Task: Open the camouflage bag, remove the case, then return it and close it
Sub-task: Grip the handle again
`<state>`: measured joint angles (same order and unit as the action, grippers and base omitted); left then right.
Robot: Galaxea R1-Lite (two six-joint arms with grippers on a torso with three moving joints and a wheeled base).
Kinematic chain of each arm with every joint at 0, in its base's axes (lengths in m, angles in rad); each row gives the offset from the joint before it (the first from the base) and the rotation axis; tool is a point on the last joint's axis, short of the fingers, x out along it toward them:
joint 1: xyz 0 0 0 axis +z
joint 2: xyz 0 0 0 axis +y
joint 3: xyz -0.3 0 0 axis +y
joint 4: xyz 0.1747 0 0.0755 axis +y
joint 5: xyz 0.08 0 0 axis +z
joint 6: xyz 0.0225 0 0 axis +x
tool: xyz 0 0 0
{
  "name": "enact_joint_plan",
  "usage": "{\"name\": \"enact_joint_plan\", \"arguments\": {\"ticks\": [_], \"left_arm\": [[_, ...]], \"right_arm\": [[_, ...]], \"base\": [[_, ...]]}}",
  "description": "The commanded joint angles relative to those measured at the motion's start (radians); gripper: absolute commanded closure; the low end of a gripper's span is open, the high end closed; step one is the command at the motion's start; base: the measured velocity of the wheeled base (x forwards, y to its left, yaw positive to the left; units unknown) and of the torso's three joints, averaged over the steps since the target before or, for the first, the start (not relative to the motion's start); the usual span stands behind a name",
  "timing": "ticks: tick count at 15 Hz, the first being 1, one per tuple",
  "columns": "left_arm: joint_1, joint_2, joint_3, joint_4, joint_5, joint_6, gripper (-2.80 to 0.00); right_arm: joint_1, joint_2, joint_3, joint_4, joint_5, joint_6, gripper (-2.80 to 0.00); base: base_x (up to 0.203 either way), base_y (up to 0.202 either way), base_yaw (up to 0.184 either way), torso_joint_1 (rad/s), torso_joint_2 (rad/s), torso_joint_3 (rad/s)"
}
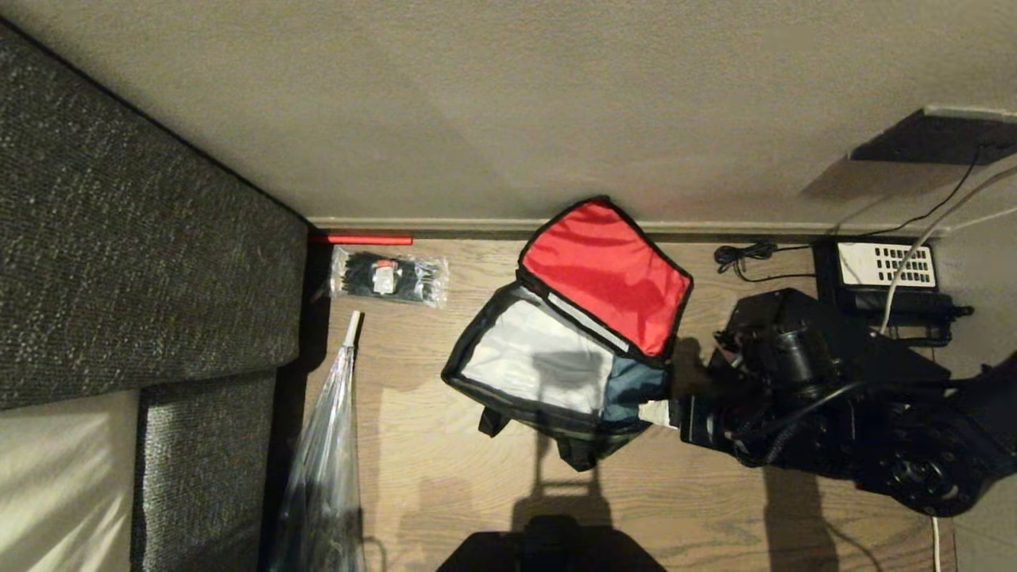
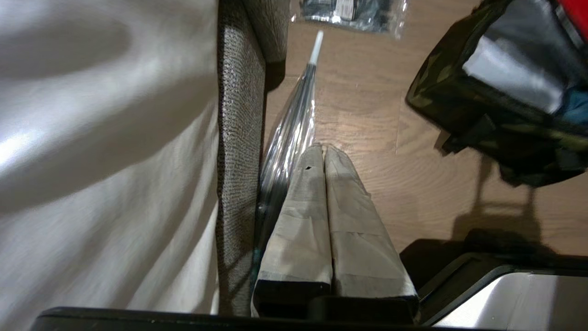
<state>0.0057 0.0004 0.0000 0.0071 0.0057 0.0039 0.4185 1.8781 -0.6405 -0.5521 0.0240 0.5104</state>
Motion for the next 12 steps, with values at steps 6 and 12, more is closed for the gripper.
{"name": "enact_joint_plan", "arguments": {"ticks": [6, 12], "left_arm": [[0.000, -0.002, 0.003, -0.001, 0.000, 0.016, 0.00], [0.000, -0.002, 0.002, -0.001, -0.001, 0.016, 0.00]], "right_arm": [[-0.040, 0.138, -0.180, 0.133, 0.001, 0.005, -2.80], [-0.119, 0.194, -0.331, 0.267, 0.000, 0.026, -2.80]], "base": [[0.000, 0.000, 0.000, 0.002, 0.00, -0.076], [0.000, 0.000, 0.000, 0.000, 0.00, 0.000]]}}
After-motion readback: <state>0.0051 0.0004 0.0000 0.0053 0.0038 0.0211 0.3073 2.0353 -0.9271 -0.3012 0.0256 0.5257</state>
